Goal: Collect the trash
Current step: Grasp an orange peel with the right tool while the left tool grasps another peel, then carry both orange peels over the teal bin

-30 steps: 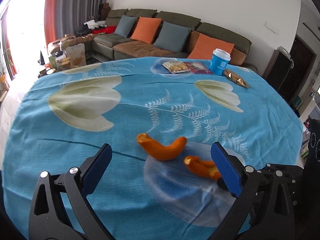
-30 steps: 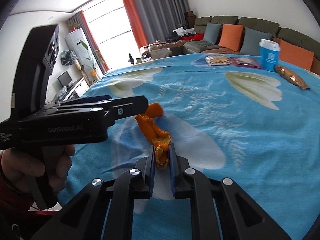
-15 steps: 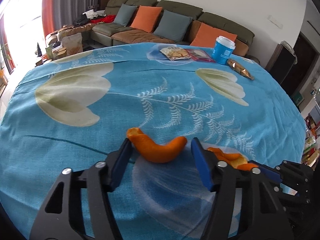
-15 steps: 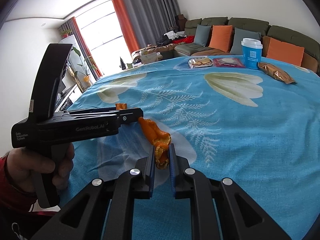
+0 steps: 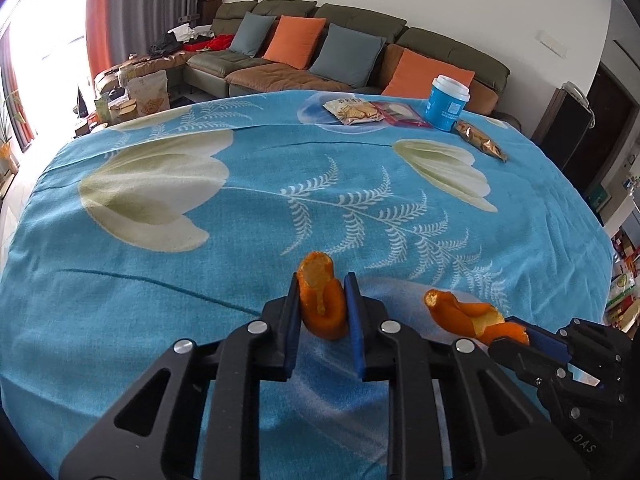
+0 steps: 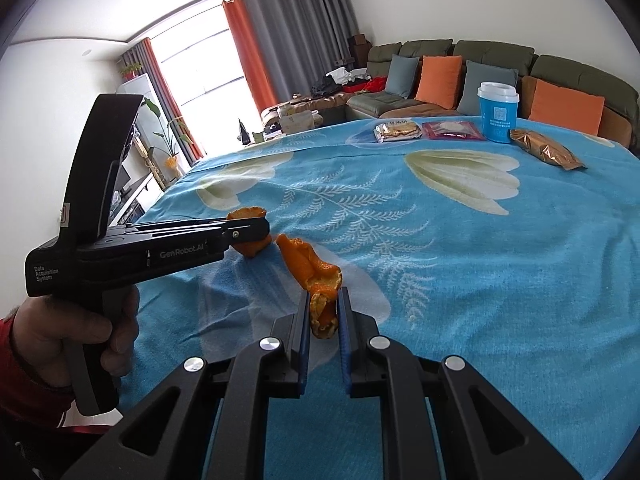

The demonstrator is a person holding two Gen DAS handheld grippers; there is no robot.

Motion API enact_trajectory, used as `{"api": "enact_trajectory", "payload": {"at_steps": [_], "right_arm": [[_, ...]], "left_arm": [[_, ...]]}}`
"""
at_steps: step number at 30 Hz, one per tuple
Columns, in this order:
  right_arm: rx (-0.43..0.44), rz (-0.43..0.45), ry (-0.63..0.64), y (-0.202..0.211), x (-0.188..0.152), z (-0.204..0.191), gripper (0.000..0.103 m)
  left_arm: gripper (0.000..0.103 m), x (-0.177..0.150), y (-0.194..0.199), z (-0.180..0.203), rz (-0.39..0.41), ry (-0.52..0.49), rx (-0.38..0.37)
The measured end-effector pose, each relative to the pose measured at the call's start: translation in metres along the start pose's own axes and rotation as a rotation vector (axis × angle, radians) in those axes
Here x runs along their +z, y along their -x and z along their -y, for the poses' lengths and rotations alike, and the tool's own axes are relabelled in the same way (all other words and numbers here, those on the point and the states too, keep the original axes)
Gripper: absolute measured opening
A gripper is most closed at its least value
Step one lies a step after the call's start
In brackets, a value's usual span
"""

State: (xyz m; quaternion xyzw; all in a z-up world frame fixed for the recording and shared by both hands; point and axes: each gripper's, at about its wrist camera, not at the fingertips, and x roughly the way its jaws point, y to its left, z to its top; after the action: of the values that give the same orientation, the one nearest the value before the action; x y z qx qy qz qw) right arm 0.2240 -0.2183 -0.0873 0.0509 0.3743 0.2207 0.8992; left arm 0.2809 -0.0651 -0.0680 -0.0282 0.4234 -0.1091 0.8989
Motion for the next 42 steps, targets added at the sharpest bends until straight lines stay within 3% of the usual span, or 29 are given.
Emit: {"api": "enact_trajectory", "payload": {"at_steps": [17, 42], "right_arm": [[0.008, 0.086, 0.094, 0.038, 0.001, -0.042, 0.011], [0.144, 0.204, 0.267, 0.080, -0.003, -0.134, 0.011]], "left_arm": [[0.021, -0.024, 0.070, -0.012, 0.107, 0.044, 0.011], [0.021, -0.119, 0.238, -0.043, 0.379, 0.150, 0.077]]}}
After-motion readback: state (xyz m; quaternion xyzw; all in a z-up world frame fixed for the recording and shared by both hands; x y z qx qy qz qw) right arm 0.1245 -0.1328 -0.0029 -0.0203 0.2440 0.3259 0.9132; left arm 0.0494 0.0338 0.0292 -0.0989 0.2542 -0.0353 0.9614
